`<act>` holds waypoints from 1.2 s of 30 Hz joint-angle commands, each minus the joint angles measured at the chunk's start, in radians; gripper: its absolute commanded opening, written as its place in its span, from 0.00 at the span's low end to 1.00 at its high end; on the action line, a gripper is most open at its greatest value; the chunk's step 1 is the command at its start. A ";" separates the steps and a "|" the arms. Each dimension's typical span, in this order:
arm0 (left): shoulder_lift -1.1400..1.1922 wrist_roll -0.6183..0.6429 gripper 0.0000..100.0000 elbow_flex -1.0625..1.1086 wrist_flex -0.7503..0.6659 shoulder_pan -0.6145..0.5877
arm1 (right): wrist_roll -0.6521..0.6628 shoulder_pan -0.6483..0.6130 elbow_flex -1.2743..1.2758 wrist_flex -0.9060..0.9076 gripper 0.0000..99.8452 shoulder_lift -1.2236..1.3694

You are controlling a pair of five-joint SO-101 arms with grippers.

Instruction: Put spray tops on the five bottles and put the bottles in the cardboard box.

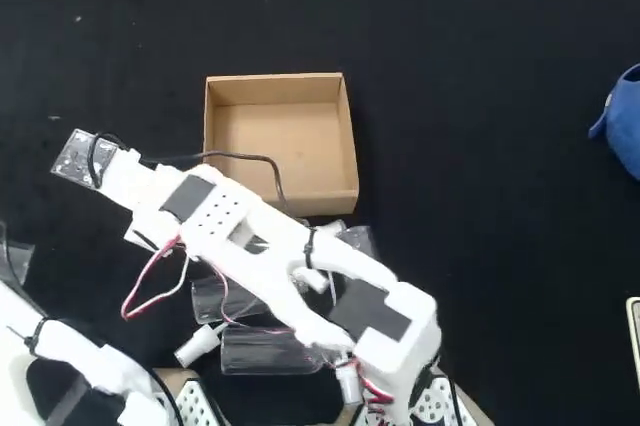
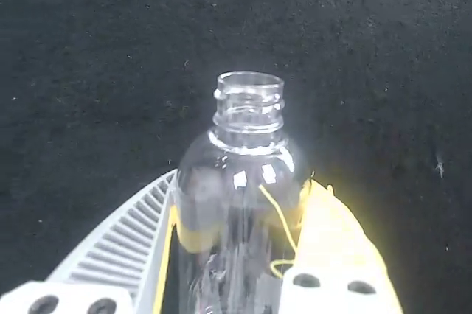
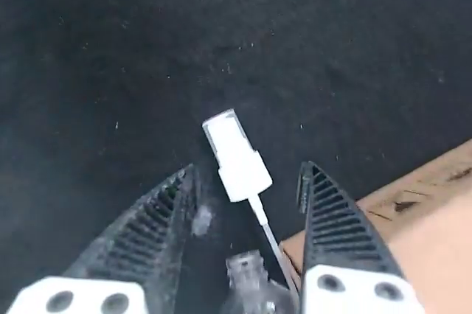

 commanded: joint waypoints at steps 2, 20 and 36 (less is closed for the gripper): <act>-0.031 0.009 0.04 -0.053 -0.029 -0.018 | 0.005 -0.011 -0.114 -0.015 0.21 0.058; -0.031 0.006 0.04 -0.051 -0.028 -0.015 | 0.051 -0.029 -0.179 -0.020 0.20 0.231; -0.031 0.008 0.04 -0.044 -0.028 0.002 | 0.095 0.066 -0.395 0.212 0.01 0.117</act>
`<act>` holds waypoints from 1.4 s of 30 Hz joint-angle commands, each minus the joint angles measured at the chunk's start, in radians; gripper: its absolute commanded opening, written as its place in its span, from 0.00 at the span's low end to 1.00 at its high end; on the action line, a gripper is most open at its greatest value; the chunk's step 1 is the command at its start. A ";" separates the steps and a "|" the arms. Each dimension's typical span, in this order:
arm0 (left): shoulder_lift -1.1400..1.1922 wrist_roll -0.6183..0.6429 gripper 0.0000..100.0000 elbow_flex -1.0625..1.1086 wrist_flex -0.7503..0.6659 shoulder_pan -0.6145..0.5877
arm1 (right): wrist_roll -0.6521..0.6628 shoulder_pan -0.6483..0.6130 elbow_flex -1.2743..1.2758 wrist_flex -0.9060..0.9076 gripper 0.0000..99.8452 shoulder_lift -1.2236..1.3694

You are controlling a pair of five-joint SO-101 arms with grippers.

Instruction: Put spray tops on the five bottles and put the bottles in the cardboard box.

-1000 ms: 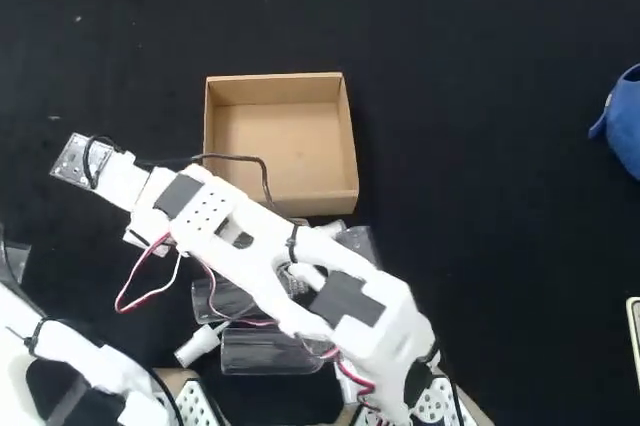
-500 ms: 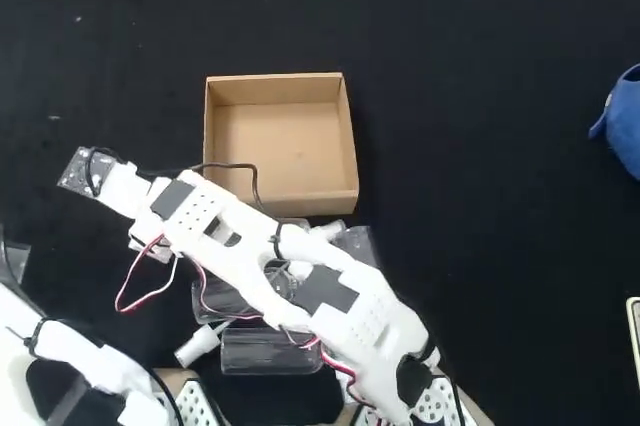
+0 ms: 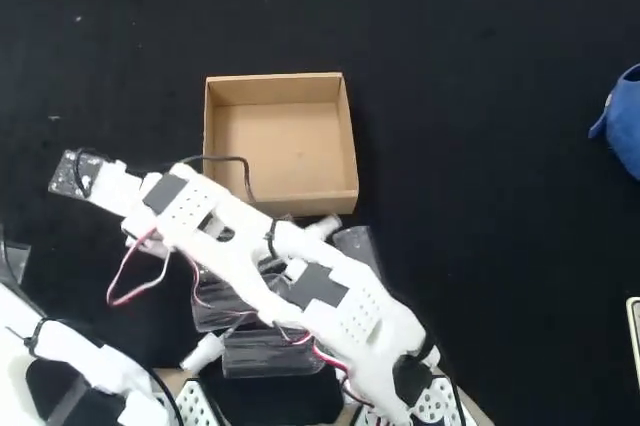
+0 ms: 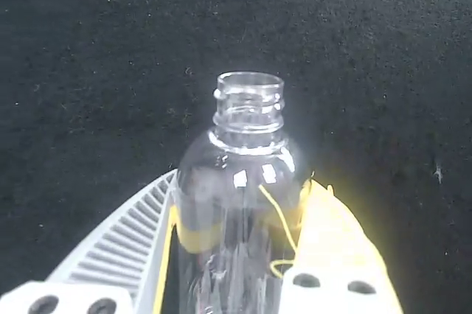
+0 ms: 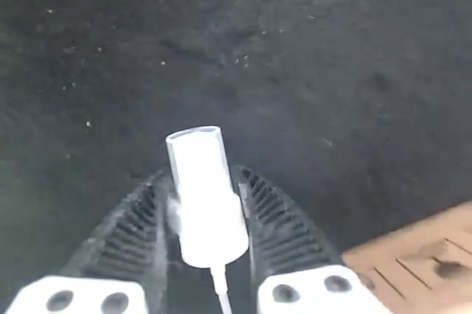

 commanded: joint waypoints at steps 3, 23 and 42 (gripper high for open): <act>-0.031 0.003 0.04 -0.042 -0.014 0.056 | 0.005 0.098 -0.159 0.115 0.01 -0.263; -0.044 -0.186 0.03 -0.038 0.110 0.519 | -0.227 0.448 -0.225 0.318 0.01 -1.082; -0.753 -0.371 0.03 0.340 0.071 0.857 | -0.408 0.562 0.441 -0.077 0.01 -1.475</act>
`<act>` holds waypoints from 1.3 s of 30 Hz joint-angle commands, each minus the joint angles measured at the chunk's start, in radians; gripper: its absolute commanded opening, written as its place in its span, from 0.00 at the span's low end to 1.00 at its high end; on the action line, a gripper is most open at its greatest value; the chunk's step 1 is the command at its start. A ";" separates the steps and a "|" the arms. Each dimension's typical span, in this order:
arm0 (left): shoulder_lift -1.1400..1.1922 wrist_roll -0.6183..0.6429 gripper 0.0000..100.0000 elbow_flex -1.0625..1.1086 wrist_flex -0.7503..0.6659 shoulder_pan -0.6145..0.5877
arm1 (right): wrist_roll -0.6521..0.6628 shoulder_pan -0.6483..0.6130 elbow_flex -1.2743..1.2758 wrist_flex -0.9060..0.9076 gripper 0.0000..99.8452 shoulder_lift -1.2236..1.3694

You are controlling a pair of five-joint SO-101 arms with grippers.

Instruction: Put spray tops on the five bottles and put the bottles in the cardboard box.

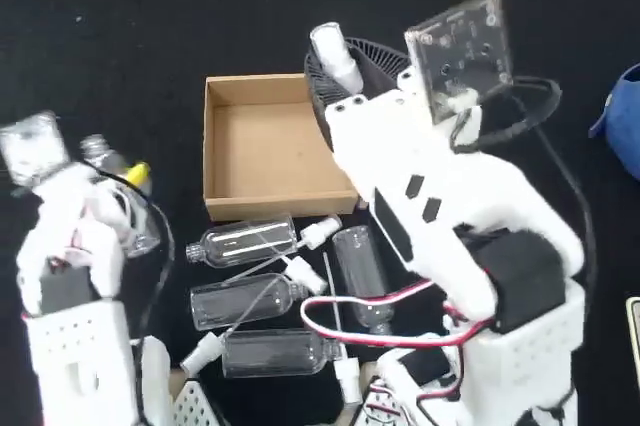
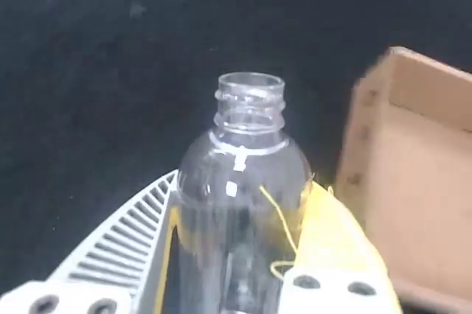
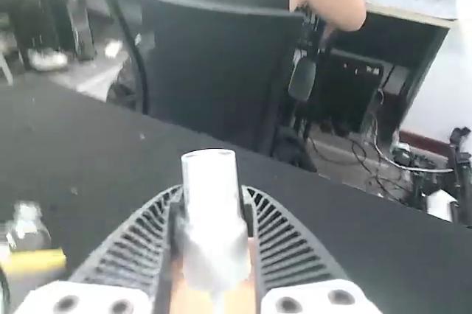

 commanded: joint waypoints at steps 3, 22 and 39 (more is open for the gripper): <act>-0.233 -0.117 0.03 0.091 -0.040 0.182 | -0.149 0.026 0.245 -0.308 0.01 -0.166; -0.623 -0.115 0.03 0.433 -0.362 0.300 | -0.155 -0.017 0.498 -0.781 0.01 -0.263; -0.637 -0.121 0.03 0.487 -0.390 0.427 | -0.152 -0.144 0.641 -1.080 0.01 -0.255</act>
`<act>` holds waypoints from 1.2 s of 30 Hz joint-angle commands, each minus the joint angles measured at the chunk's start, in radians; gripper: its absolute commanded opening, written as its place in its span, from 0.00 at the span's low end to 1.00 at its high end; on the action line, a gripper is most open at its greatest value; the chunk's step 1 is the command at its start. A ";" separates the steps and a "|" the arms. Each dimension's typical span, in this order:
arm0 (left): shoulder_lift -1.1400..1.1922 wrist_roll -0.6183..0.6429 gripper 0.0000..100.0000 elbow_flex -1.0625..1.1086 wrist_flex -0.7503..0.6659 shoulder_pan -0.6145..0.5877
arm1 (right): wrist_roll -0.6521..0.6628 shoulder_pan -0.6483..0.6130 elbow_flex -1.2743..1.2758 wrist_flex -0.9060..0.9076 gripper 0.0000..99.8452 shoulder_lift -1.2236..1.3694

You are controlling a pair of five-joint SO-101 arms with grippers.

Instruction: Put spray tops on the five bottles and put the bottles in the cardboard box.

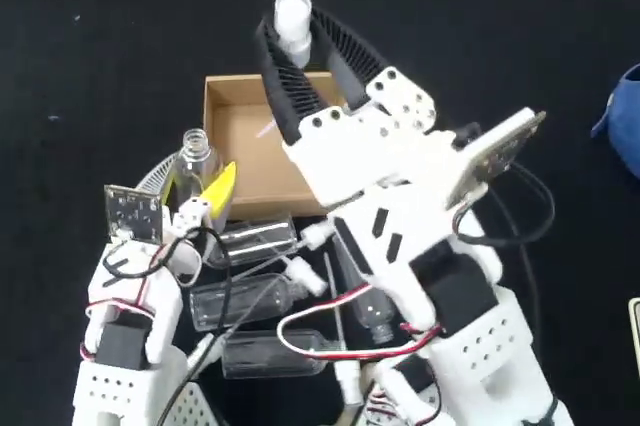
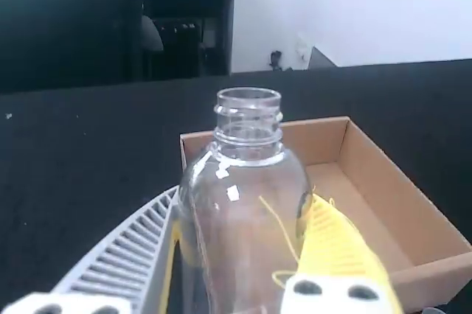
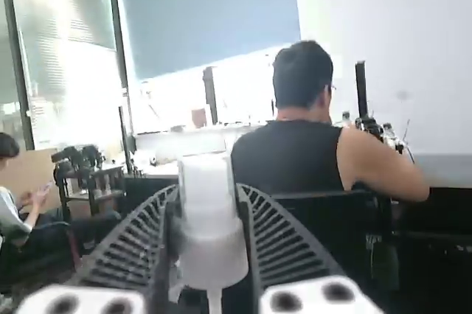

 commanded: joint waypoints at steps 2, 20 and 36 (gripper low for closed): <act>-0.015 -0.009 0.03 0.022 -0.098 -0.001 | -0.005 -0.017 0.039 -0.167 0.01 -0.025; -0.015 -0.005 0.03 0.087 -0.373 0.194 | -0.006 -0.017 0.067 -0.218 0.01 -0.140; -0.015 -0.009 0.03 0.087 -0.374 0.191 | 0.000 -0.141 0.085 -0.152 0.01 -0.076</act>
